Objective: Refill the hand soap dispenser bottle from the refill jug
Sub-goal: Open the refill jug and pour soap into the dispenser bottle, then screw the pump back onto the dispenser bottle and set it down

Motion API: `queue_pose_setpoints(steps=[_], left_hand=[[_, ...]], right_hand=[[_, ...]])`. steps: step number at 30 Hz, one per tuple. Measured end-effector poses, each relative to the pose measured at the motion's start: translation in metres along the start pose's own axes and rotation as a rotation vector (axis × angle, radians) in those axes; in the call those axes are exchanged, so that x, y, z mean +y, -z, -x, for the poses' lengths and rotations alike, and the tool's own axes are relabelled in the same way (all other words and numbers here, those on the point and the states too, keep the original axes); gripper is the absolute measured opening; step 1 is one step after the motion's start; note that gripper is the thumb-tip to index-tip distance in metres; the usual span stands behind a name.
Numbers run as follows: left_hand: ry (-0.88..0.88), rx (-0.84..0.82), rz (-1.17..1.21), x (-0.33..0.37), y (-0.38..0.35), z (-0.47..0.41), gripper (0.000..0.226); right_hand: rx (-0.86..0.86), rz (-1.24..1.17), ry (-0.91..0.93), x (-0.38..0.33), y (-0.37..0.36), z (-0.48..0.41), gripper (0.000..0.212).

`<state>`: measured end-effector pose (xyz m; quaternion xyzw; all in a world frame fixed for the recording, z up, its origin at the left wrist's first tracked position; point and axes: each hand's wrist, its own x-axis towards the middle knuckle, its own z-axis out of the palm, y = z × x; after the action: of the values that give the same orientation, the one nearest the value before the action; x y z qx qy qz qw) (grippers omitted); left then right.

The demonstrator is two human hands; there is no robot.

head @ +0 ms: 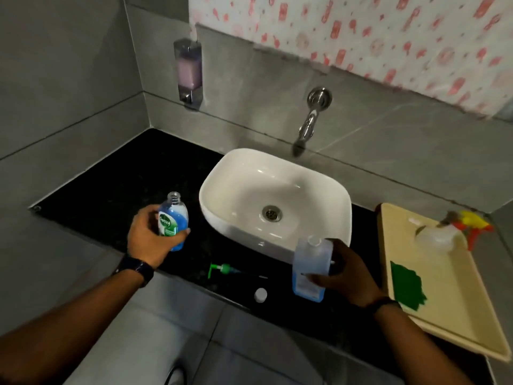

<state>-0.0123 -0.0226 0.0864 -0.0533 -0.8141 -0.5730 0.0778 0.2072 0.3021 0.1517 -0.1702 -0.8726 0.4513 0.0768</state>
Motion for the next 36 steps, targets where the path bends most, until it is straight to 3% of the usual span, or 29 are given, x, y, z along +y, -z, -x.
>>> queue_pose_setpoints(steps=[5,17,33,36], left_hand=[[0.050,0.002,-0.047,-0.041,-0.010,-0.001,0.072],[0.110,-0.066,-0.067,-0.092,-0.039,-0.006,0.073],[0.065,-0.095,-0.144,-0.097,-0.038,0.003,0.075],[0.082,-0.094,-0.152,-0.097,-0.039,0.003,0.077]], right_hand=[[0.013,-0.097,-0.111,0.049,-0.031,0.003,0.066],[0.056,-0.254,-0.164,0.110,-0.048,-0.001,0.076],[-0.014,-0.280,-0.163,0.102,-0.046,0.006,0.075],[0.015,-0.229,-0.165,0.095,-0.046,0.012,0.066]])
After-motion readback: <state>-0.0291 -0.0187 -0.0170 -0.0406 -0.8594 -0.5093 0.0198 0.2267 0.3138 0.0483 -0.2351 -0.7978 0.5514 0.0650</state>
